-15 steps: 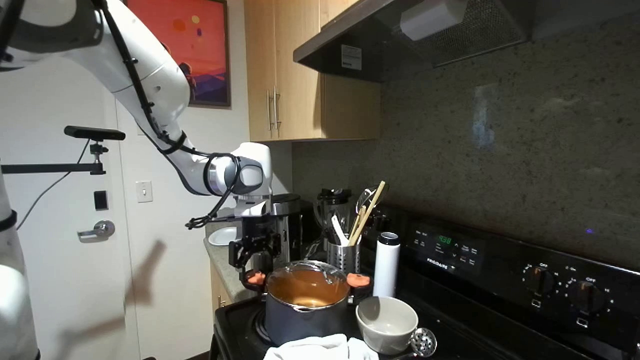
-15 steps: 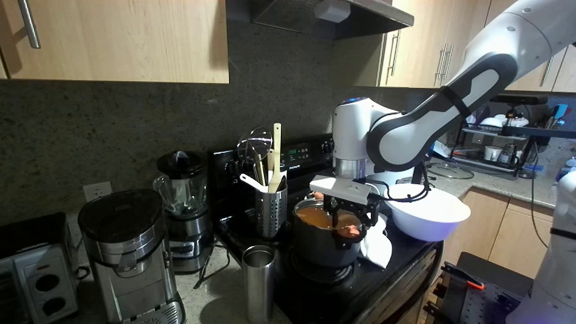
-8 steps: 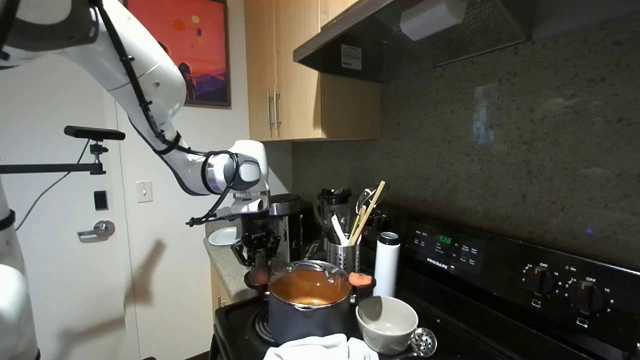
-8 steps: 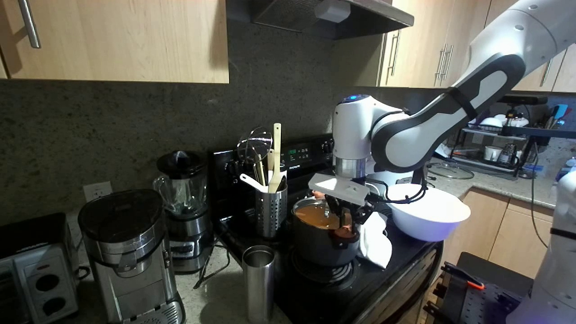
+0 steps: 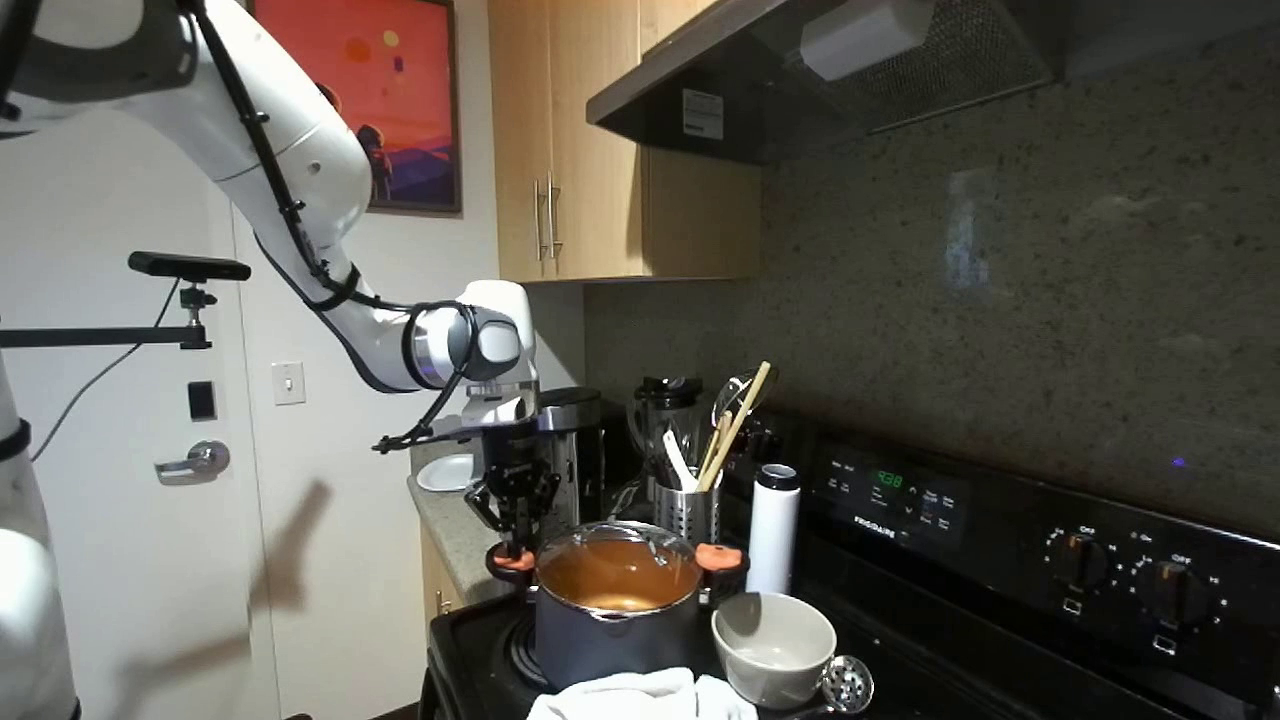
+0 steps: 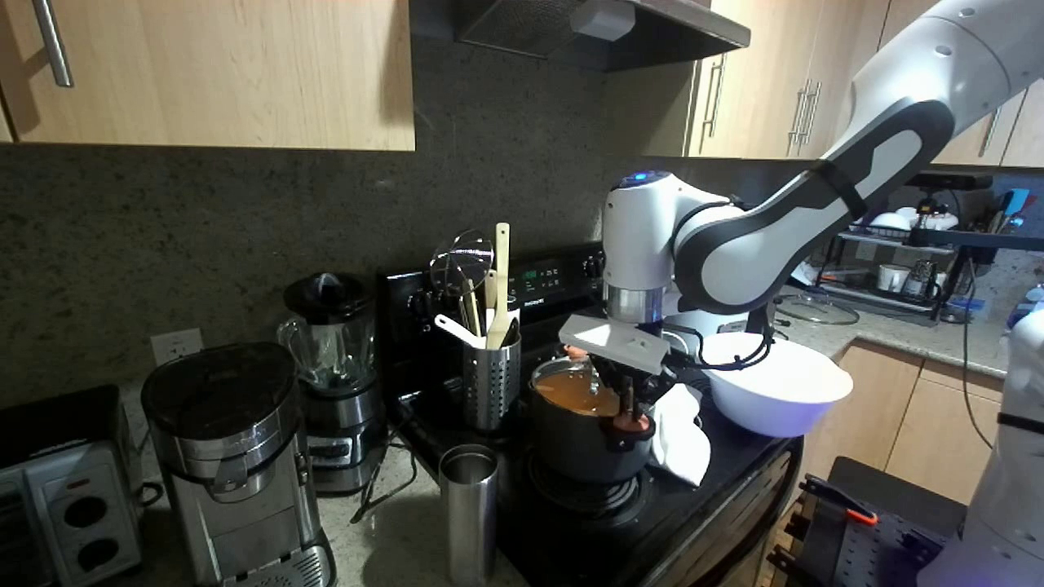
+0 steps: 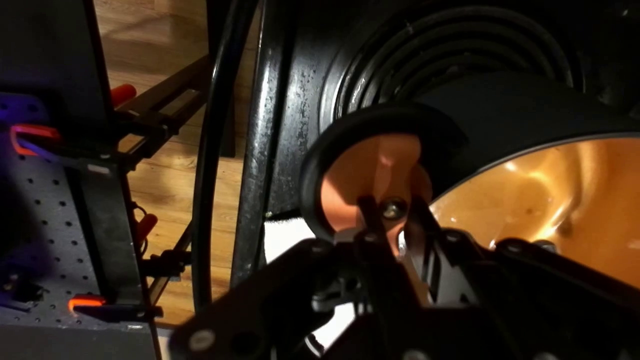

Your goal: Twist the two orange objects on the pot

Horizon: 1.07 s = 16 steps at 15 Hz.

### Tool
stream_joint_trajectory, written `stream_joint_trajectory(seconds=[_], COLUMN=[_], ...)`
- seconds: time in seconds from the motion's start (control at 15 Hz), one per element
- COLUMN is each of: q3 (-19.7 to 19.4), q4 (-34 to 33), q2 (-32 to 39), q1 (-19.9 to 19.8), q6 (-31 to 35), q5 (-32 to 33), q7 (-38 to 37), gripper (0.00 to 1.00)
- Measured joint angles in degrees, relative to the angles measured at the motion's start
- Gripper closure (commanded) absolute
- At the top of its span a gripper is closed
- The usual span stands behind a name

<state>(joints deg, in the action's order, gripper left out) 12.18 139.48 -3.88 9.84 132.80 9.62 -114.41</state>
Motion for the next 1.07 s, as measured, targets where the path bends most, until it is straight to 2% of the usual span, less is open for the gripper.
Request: stream_joint_trajectory(seconds=[0.47, 1.07], q3=[-0.06, -1.35], q4=[-0.04, -0.11], q2=[0.02, 0.38], q1=[-0.05, -0.38], q6=[0.08, 2.75], q5=[0.14, -0.33], q7=[3.00, 19.31], gripper=[0.92, 0.92])
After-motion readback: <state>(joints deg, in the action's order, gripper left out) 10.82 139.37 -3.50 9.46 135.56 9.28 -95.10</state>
